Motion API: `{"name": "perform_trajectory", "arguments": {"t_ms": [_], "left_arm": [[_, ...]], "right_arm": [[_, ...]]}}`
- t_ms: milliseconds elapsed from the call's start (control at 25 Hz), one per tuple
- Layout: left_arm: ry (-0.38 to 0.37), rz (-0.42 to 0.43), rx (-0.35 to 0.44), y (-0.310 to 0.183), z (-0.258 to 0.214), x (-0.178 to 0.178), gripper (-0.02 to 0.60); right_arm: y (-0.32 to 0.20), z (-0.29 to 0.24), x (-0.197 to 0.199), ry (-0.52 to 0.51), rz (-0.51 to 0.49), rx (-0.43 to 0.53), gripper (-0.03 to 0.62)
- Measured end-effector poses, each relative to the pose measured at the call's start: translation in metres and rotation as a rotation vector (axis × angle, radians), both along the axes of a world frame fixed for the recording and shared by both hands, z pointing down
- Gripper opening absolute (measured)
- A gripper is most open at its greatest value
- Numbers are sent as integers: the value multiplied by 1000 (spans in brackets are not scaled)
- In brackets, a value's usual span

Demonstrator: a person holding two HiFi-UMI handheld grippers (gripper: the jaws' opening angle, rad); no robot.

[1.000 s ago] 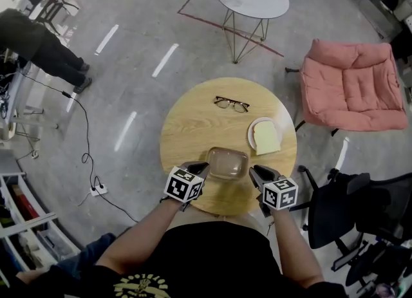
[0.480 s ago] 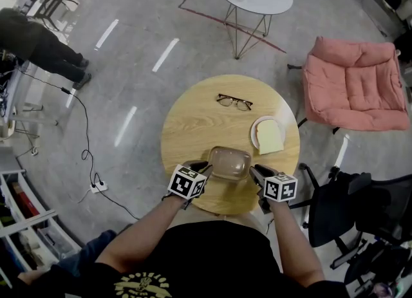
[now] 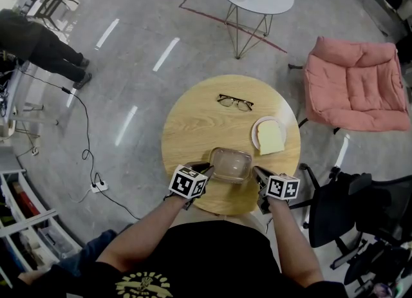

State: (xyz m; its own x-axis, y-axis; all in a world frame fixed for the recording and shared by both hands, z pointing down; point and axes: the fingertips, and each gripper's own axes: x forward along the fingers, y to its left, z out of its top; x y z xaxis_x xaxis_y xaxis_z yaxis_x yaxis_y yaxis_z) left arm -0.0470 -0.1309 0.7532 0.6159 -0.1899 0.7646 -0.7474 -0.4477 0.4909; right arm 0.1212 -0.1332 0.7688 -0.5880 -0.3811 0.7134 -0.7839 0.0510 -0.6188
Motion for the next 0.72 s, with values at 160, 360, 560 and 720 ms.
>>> {"name": "perform_trajectory", "arguments": {"t_ms": [160,360,560,720], "left_arm": [[9,-17,-5,-1,2,-1,58],[5,-34,5,-2,-1,-3,35],[7,-61,33,-2,-13,-3,20],[4,-66,92,-4,-31,0,18]], "right_arm": [[1,0,-2,17,-22,11,20],[4,-5,-2,28,-42,26,18],[9,-16,-1,23,-58,60,18],[6,-37,1,52,-83,129,18]]}}
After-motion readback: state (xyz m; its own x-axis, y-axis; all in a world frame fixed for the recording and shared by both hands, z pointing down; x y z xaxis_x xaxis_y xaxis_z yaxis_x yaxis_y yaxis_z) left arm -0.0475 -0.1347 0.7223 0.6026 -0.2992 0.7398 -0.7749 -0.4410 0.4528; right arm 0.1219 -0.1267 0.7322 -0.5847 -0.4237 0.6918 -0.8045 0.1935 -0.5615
